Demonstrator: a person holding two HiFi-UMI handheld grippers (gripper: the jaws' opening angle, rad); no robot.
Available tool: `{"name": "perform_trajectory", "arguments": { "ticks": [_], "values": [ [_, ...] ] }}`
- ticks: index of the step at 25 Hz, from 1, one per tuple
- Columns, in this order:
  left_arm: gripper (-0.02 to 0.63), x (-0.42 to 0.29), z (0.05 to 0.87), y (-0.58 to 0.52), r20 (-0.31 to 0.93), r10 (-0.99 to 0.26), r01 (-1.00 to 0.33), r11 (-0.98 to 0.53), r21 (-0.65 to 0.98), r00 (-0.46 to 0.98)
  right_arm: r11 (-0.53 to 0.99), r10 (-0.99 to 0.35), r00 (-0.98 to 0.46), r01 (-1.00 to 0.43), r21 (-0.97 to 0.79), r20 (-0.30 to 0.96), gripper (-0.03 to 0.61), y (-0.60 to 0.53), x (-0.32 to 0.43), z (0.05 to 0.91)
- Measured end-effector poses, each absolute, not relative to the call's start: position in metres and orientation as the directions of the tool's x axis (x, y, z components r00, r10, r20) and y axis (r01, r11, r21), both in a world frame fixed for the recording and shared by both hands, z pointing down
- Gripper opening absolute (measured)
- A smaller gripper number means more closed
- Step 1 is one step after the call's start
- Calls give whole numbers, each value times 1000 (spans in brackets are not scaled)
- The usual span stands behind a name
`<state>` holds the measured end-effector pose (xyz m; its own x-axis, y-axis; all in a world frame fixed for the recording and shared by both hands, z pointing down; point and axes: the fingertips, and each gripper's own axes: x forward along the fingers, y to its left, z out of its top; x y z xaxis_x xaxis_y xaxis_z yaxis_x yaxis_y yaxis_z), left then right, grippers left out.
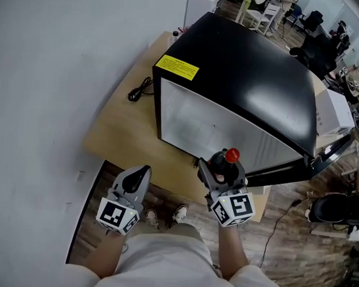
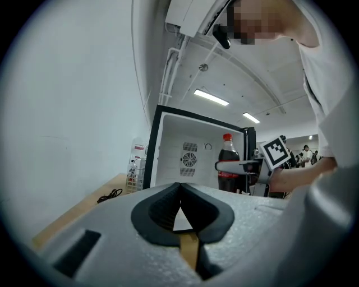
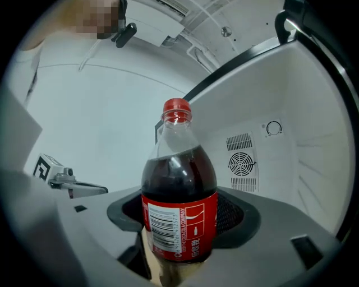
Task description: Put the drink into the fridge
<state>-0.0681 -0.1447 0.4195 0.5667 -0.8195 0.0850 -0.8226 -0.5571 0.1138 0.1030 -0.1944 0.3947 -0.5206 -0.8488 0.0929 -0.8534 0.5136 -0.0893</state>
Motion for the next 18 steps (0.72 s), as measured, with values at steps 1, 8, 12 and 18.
{"name": "perform_trajectory", "arguments": {
  "ticks": [1, 8, 12, 18],
  "values": [
    [15, -68, 421, -146, 87, -821, -824, -554, 117, 564, 510, -851, -517, -856, -89, 97, 314, -199, 103, 398],
    [15, -63, 428, -152, 90, -830, -833, -538, 129, 551, 479, -869, -484, -875, -71, 100, 314, -228, 101, 416],
    [15, -60, 432, -155, 96, -830, -834, -538, 124, 549, 447, -887, -452, -891, -77, 96, 314, -245, 103, 428],
    [15, -56, 437, -156, 111, -828, -835, -539, 113, 549, 434, -895, -437, -899, -54, 93, 314, -267, 100, 442]
  ]
}}
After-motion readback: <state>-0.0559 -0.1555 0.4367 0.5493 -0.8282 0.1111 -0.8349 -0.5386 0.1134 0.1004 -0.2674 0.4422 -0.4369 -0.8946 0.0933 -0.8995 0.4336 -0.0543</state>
